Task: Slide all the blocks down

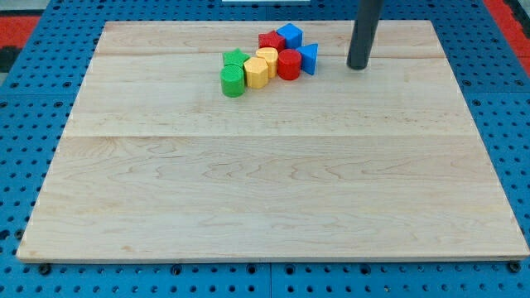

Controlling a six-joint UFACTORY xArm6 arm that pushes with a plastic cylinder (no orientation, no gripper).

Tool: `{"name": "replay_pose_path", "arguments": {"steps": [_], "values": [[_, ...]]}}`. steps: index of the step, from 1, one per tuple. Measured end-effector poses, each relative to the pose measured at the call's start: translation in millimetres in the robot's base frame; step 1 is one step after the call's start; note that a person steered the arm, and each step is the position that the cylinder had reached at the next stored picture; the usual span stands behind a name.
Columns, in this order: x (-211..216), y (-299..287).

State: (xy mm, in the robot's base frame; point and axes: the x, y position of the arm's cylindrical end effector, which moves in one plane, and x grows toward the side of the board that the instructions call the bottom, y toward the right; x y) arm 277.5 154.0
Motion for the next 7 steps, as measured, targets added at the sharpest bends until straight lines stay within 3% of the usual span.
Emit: {"name": "replay_pose_path", "arguments": {"steps": [1, 3, 5, 7], "values": [[-29.7, -1.0], [-62.5, -61.6], [-71.0, -133.3], [-73.0, -147.4]]}}
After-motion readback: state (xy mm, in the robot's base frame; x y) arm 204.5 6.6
